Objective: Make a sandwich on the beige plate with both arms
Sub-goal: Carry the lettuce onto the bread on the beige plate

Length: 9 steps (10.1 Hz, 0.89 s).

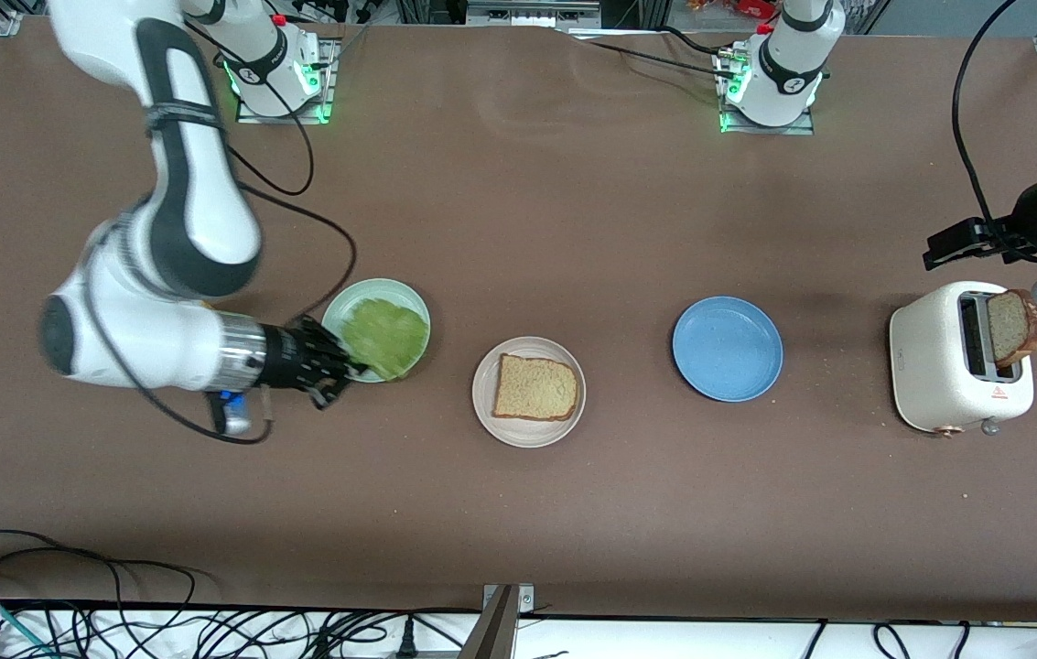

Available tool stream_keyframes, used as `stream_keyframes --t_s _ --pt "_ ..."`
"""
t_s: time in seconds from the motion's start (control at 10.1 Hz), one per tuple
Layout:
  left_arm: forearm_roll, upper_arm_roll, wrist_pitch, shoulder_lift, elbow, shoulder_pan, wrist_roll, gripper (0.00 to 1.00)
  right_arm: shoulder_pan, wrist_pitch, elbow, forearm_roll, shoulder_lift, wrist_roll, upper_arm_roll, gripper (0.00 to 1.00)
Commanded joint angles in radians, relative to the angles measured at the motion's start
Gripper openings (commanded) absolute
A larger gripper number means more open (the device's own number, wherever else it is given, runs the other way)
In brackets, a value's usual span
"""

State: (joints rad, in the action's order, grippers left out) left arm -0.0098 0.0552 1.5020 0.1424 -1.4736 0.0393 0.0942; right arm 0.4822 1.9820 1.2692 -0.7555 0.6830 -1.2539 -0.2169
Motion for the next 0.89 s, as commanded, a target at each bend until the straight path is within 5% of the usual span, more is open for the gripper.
stream_keyframes --t_s 0.0,0.3,0.79 --pt "0.011 0.0 -0.008 0.0 0.012 0.002 -0.018 1.0 -0.008 0.291 -0.027 -0.024 0.088 -0.113 0.133 0.0" --pt "0.011 0.0 -0.006 0.002 0.012 0.002 -0.019 1.0 -0.008 0.602 -0.036 -0.039 0.208 -0.13 0.264 0.0" --pt "0.011 -0.011 -0.011 0.002 0.012 0.001 -0.018 1.0 -0.005 0.627 -0.05 -0.064 0.285 -0.153 0.32 0.0"
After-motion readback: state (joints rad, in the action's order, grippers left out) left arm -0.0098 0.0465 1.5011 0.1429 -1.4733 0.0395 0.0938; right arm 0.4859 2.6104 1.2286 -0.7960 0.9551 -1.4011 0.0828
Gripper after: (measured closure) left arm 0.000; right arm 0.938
